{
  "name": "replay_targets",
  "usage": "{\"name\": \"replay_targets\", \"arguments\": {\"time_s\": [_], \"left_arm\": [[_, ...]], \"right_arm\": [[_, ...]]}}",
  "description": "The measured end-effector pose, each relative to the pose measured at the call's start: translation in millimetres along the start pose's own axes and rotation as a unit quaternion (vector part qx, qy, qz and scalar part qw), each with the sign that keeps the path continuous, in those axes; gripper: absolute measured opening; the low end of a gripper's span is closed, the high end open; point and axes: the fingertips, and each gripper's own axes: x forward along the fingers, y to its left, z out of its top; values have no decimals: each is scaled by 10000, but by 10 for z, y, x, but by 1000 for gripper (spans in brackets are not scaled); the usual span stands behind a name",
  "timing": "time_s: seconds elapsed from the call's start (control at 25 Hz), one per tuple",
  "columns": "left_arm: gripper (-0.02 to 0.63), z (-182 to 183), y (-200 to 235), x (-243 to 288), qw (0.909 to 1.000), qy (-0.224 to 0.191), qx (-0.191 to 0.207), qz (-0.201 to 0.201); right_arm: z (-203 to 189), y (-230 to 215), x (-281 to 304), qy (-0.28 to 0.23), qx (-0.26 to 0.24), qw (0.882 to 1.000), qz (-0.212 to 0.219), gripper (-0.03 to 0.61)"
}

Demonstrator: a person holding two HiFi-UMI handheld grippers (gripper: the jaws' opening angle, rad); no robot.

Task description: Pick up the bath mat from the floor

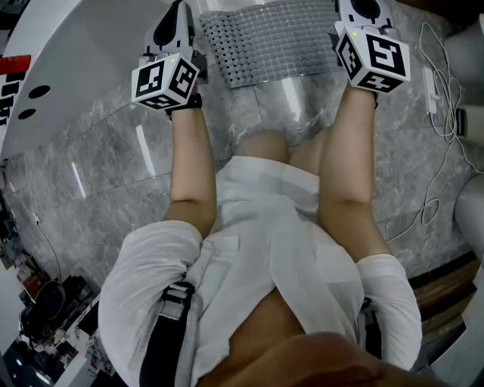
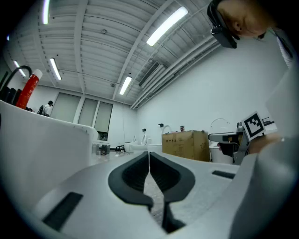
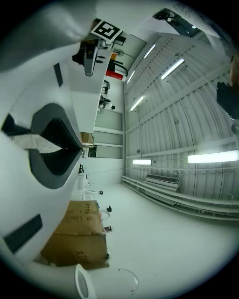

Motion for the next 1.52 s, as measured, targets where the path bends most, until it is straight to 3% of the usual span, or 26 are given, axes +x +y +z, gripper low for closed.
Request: {"name": "replay_targets", "arguments": {"time_s": [0.64,0.92,1.04,1.52], "left_arm": [[15,-46,-18,-2,10000,68,9,36],[15,-422,84,2,9986,469,-104,218],[17,-627,108,43,9973,687,-131,231],[51,-1194,319,-5,9893,1258,-475,567]], "right_arm": [[7,64,19,-107,65,9997,193,26],[-34,279,66,-207,-71,9977,634,49],[-43,326,79,-283,-210,9971,674,104],[-79,364,102,-375,-241,9962,749,114]]}}
